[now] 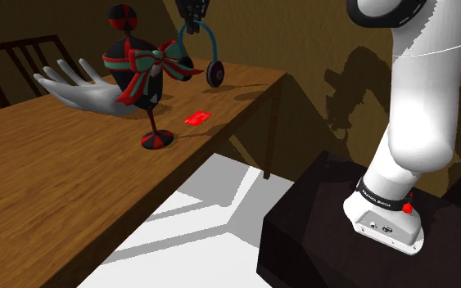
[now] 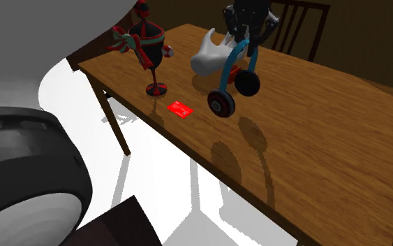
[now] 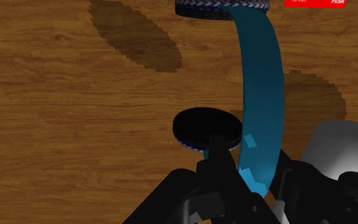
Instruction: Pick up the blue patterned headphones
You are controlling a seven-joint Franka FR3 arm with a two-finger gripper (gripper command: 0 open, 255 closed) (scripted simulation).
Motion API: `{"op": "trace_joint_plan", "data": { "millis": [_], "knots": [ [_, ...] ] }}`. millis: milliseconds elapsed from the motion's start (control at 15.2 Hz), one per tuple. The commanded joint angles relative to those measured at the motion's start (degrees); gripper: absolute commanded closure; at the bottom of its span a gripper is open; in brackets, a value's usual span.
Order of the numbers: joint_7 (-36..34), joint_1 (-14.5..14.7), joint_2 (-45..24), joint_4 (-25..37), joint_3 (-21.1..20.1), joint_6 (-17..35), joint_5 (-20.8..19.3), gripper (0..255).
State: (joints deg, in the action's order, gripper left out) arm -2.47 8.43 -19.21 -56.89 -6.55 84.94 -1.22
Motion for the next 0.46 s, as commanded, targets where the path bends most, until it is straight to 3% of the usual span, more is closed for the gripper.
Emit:
{"op": "trace_joint_plan", "data": {
  "millis": [0, 264, 396],
  "knots": [
    [-0.22, 0.37, -1.82, 4.58, -0.05, -2.75, -0.27, 255],
    [-0.35, 1.34, -8.00, 18.22, 0.01, -10.22, -1.05, 255],
    [-0.35, 1.43, -8.49, 19.21, 0.04, -10.72, -1.09, 255]
  ]
}}
